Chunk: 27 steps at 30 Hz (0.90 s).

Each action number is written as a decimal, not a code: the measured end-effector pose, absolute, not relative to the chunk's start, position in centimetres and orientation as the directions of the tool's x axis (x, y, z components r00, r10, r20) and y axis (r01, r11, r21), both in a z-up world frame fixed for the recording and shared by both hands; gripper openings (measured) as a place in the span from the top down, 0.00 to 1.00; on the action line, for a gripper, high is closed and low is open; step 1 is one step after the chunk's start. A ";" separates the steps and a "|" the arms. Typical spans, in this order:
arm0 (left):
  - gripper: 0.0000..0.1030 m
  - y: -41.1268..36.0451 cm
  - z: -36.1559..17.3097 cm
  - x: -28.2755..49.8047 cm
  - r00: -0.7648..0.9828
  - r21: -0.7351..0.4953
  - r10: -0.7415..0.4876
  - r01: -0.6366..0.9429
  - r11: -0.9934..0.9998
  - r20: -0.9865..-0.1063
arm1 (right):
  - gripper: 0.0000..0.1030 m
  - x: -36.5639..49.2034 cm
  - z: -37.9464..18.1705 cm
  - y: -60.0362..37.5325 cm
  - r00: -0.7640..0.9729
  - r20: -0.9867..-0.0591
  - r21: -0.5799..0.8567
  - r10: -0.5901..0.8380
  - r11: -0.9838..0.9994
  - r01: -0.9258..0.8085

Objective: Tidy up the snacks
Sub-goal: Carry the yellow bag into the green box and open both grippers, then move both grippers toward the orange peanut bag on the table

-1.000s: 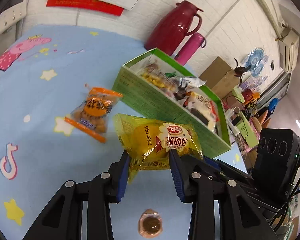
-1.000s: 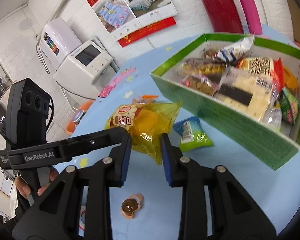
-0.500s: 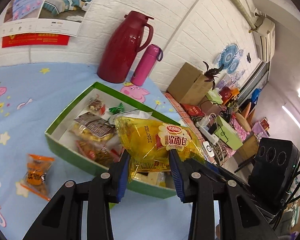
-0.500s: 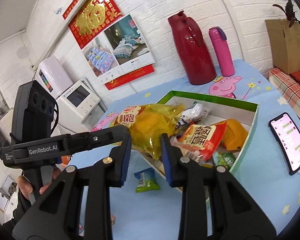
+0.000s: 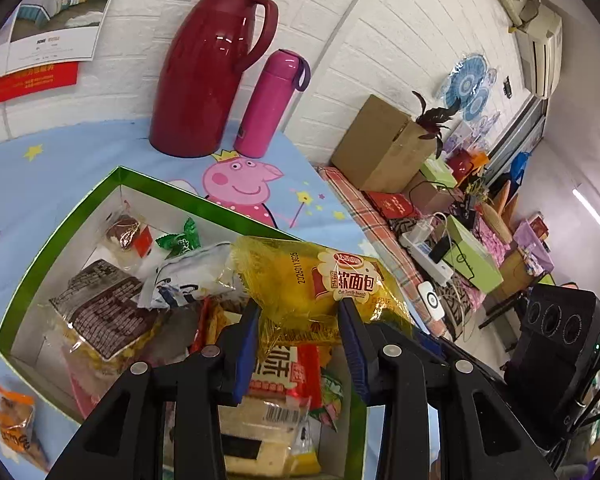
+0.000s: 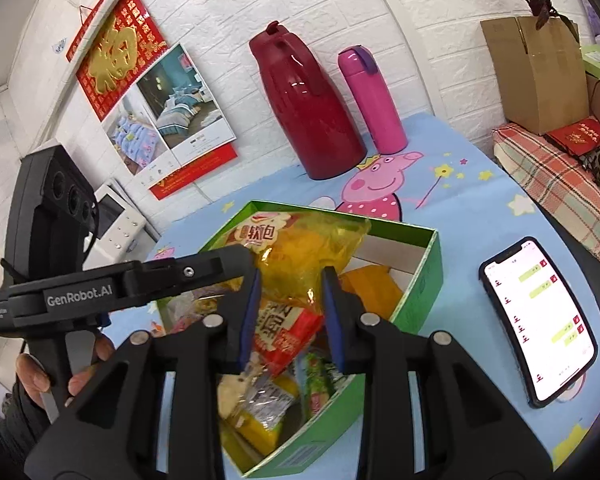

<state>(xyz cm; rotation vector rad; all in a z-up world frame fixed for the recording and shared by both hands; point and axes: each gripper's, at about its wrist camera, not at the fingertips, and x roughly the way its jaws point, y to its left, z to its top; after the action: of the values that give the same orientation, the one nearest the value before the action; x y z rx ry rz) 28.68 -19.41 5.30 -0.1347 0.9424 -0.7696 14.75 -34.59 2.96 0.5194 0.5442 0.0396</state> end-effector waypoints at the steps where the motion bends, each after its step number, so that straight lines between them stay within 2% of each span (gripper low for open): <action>1: 0.48 -19.5 5.0 28.8 0.354 -0.406 -0.632 0.534 0.742 -0.689 | 0.39 14.7 2.7 -34.6 0.857 -0.494 0.460 0.149 0.881 0.113; 2: 0.39 -19.5 4.7 28.7 0.367 -0.391 -0.615 0.524 0.757 -0.698 | 0.30 14.6 2.6 -34.6 0.855 -0.503 0.434 0.122 0.892 0.129; 3: 0.24 -19.2 4.6 28.6 0.387 -0.385 -0.605 0.511 0.769 -0.696 | 0.23 14.4 2.6 -34.4 0.857 -0.508 0.397 0.083 0.906 0.147; 4: 0.18 -18.7 4.5 28.3 0.415 -0.387 -0.601 0.492 0.780 -0.683 | 0.23 14.3 2.7 -34.3 0.857 -0.512 0.365 0.054 0.917 0.161; 6: 0.17 -17.9 4.4 28.0 0.440 -0.396 -0.595 0.465 0.792 -0.673 | 0.22 14.0 2.9 -34.2 0.858 -0.513 0.339 0.032 0.926 0.168; 14: 0.16 -15.2 5.5 25.9 0.490 -0.330 -0.543 0.457 0.826 -0.682 | 0.19 12.5 4.0 -32.4 0.873 -0.483 0.377 0.069 0.916 0.136; 18: 0.16 -13.7 6.2 24.3 0.511 -0.311 -0.531 0.456 0.834 -0.676 | 0.13 11.0 4.7 -30.5 0.884 -0.459 0.379 0.088 0.919 0.106; 27: 0.16 -10.2 6.8 20.4 0.561 -0.276 -0.511 0.452 0.848 -0.652 | 0.13 8.8 5.5 -26.1 0.881 -0.450 0.364 0.148 0.931 0.030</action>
<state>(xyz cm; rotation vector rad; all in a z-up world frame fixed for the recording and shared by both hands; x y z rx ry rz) 20.36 -10.19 6.75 -0.0803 0.7935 -0.5678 8.82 -26.08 5.48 0.3727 0.4922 0.0630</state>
